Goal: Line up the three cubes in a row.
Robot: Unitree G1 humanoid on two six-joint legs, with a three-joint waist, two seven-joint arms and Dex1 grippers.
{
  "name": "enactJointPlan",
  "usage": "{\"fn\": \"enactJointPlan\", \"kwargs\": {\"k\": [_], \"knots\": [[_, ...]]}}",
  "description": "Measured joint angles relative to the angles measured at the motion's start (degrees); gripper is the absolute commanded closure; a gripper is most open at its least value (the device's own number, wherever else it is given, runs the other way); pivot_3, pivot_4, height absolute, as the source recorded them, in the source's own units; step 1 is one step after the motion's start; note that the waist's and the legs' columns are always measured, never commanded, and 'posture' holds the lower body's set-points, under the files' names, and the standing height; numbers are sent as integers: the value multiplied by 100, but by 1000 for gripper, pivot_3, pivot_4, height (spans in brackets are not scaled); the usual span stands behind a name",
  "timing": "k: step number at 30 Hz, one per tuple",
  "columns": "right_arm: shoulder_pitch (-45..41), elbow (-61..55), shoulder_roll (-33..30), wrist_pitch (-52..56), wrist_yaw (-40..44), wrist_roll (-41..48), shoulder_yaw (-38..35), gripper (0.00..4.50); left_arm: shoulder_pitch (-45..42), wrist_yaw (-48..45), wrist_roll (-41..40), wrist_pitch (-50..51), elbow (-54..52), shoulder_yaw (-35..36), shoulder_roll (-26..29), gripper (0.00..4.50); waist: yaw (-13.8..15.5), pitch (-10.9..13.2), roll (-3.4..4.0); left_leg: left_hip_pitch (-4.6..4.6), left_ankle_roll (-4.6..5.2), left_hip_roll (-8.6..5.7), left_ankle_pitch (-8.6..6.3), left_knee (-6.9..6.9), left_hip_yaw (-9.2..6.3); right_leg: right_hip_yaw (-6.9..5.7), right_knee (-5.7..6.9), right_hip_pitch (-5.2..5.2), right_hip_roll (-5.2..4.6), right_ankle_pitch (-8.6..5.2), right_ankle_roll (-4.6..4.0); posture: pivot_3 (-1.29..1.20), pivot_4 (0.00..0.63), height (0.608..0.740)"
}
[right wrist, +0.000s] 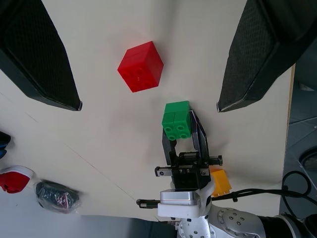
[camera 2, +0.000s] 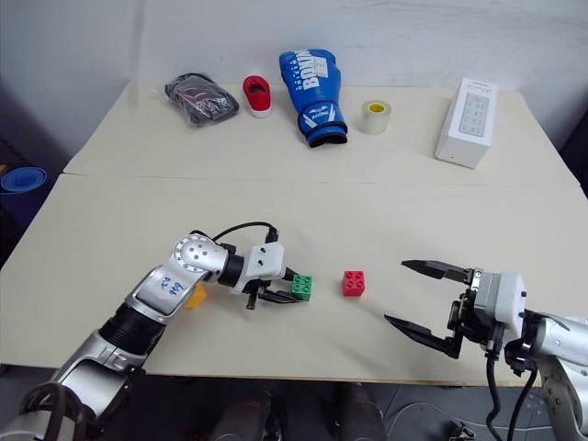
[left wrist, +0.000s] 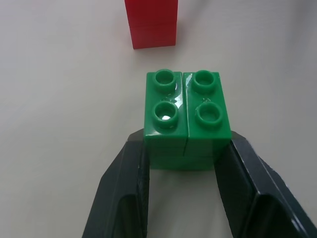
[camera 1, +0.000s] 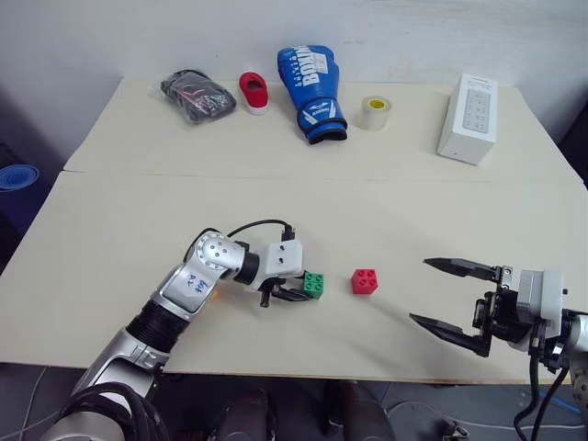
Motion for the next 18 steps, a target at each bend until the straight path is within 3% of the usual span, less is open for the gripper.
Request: {"fn": "enactJointPlan", "kwargs": {"k": [6,15,18], "knots": [[-2,8,0,3,39,-3,0,0,-2,75,11,-140,111,8,-35,3033,2,0,0,7,4,0,-2,2,-9,-5,-8,16,-2,1,1,0,150,740],[24,96,1,-11,103,-12,5,0,-13,236,10,-237,287,187,-227,113,-1,0,0,5,3,1,-2,2,-15,-14,-12,21,-2,1,1,0,150,740],[23,120,1,-19,143,-19,29,0,-13,116,-169,-355,244,268,-297,35,-7,0,0,5,3,1,-2,3,-15,-14,-13,21,-1,1,2,0,150,740]]}}
